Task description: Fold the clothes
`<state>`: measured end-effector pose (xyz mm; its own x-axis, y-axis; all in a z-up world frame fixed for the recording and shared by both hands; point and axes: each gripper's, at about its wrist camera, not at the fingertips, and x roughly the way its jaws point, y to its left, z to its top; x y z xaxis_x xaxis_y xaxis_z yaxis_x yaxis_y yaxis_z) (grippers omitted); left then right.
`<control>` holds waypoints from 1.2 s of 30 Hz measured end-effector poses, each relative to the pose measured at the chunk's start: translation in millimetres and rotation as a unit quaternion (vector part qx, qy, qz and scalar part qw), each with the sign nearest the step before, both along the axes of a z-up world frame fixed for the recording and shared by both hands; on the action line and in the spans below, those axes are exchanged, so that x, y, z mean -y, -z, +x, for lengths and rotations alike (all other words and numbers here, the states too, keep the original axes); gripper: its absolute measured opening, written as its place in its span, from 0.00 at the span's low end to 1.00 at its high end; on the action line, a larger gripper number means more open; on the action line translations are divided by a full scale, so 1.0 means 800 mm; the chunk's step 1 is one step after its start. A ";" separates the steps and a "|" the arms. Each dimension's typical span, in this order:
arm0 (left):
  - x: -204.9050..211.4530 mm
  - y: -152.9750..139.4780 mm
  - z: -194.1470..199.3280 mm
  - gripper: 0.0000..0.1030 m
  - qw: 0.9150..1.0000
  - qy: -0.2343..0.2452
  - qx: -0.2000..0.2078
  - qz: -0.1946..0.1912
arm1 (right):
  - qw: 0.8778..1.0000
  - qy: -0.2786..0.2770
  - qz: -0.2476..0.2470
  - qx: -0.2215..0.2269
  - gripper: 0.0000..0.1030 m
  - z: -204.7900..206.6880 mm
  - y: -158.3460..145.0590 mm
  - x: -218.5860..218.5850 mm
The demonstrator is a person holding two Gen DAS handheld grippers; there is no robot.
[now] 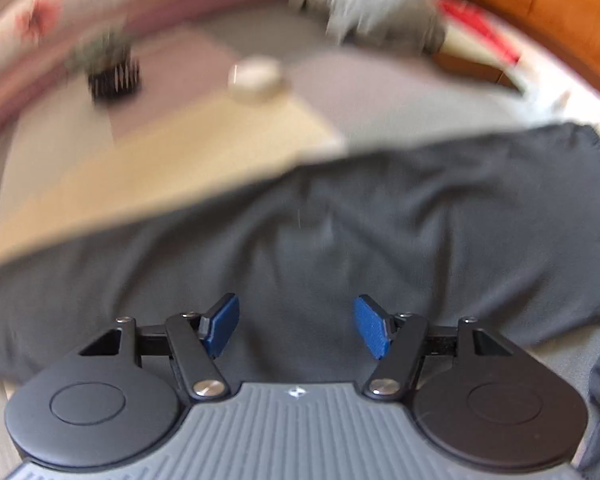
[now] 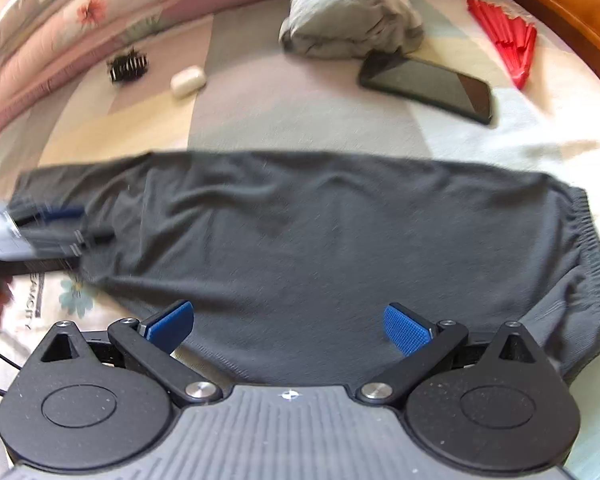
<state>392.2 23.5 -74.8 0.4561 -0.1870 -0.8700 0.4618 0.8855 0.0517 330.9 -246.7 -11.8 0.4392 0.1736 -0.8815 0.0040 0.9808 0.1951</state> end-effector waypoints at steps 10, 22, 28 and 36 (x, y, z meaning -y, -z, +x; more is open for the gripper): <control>0.002 -0.034 -0.016 0.64 0.995 -0.102 -0.007 0.019 | 0.997 -0.064 0.012 0.031 1.00 -0.019 -0.031 0.089; -0.058 -0.001 -0.010 0.67 0.986 -0.158 -0.003 -0.046 | 0.996 -0.069 0.000 0.062 1.00 -0.039 -0.022 0.063; -0.155 -0.033 0.018 0.67 0.980 -0.173 0.041 -0.093 | 0.997 -0.032 -0.018 0.066 1.00 -0.049 -0.034 0.004; -0.236 -0.004 0.030 0.68 0.990 -0.110 0.041 -0.080 | 0.995 -0.027 -0.049 0.078 1.00 -0.039 -0.035 -0.081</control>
